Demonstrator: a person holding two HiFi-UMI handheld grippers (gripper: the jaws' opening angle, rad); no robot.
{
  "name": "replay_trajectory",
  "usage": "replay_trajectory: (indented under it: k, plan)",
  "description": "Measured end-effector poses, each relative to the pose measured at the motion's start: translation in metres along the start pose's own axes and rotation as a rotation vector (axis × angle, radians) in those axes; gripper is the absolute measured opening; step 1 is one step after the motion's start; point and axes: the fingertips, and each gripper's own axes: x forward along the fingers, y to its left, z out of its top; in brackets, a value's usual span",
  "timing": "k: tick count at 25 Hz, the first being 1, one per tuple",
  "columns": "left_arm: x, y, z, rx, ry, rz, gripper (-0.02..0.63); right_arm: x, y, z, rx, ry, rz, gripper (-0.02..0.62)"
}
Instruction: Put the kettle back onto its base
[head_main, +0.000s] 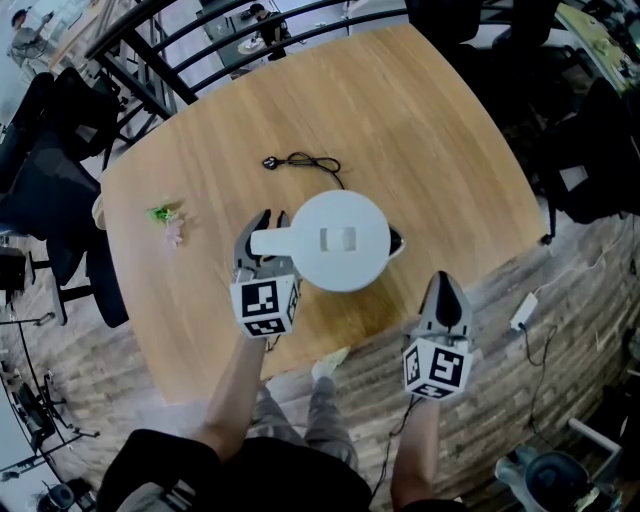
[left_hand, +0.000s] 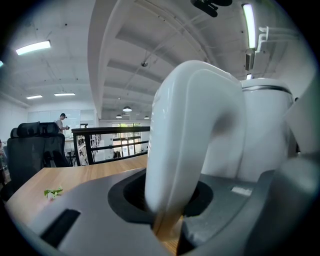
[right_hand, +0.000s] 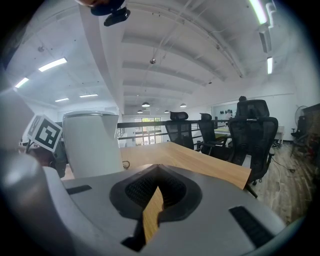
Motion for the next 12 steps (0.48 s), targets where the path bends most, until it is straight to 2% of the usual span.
replay_trajectory:
  k: [12]
  plan:
    - [-0.0002, 0.0000, -0.0034, 0.000, 0.004, -0.028, 0.086, -0.0061, 0.0079, -0.0075, 0.000, 0.005, -0.004, -0.002]
